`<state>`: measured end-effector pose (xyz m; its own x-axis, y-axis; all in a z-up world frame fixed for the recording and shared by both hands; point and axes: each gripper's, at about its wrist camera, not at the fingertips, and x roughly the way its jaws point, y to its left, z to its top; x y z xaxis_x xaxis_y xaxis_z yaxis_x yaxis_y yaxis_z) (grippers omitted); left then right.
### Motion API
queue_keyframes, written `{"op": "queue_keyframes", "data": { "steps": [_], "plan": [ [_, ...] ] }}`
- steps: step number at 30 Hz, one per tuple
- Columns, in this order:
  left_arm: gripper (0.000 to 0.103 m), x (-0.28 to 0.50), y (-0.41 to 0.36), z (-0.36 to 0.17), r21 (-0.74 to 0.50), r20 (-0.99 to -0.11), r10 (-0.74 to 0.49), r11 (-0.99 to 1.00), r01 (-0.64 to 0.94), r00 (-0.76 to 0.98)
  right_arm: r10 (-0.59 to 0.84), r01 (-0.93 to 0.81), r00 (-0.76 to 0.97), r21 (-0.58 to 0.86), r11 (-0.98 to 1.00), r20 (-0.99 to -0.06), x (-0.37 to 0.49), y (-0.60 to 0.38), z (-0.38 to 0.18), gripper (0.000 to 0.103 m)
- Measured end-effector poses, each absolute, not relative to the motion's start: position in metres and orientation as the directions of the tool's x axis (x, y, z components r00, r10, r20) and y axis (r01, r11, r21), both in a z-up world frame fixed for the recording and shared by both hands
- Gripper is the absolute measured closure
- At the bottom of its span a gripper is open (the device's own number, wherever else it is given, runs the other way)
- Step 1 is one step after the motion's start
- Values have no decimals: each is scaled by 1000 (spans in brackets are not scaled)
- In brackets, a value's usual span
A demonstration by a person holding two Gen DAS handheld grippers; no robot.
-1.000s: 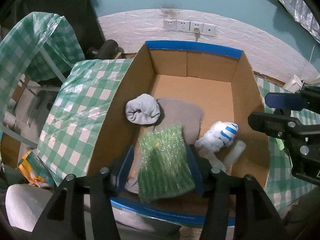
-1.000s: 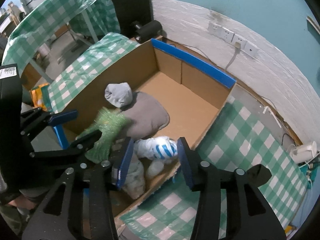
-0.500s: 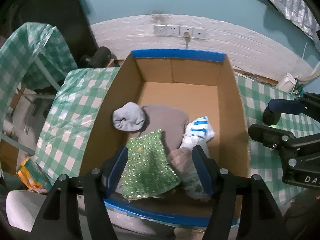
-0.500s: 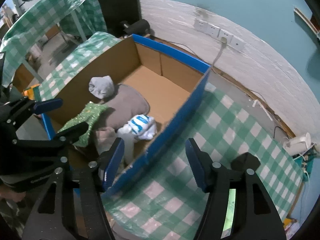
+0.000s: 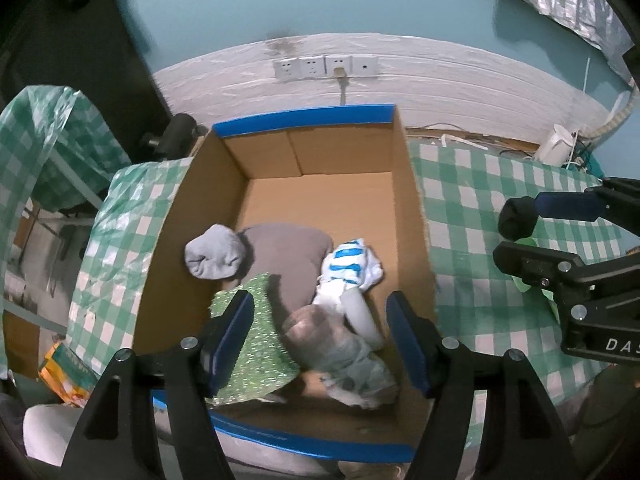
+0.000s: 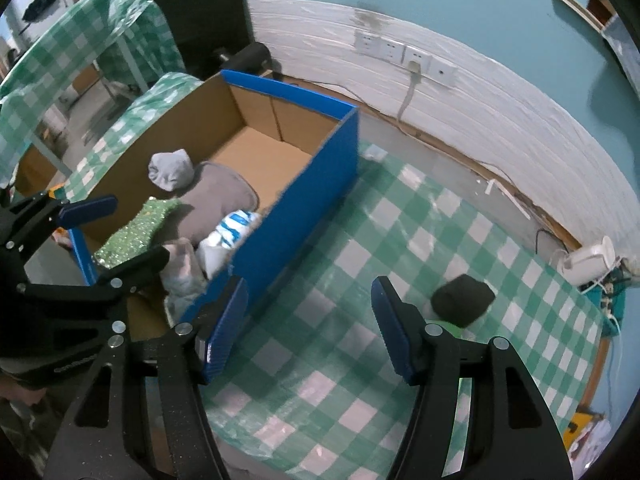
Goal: Organize soft objects
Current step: 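Withdraw both tools from the box toward the black sock and green cloth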
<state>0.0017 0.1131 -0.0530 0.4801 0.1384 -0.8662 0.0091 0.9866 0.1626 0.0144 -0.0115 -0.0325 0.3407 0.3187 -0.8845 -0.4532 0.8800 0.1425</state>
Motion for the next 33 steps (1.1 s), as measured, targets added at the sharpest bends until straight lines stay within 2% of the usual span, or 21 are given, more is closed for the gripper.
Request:
{"op": "queue_keyframes", "data": {
  "steps": [20,33],
  "plan": [
    [28,9,34,-60,197,-870,99,968,157,483,281,-306,344,175,936,-896,12,-102,-59,39],
    [26,18,-14,-88,222,-893,97,944,243,440,253,-193,292,202,960,-922,14,-155,-102,38]
  ]
}}
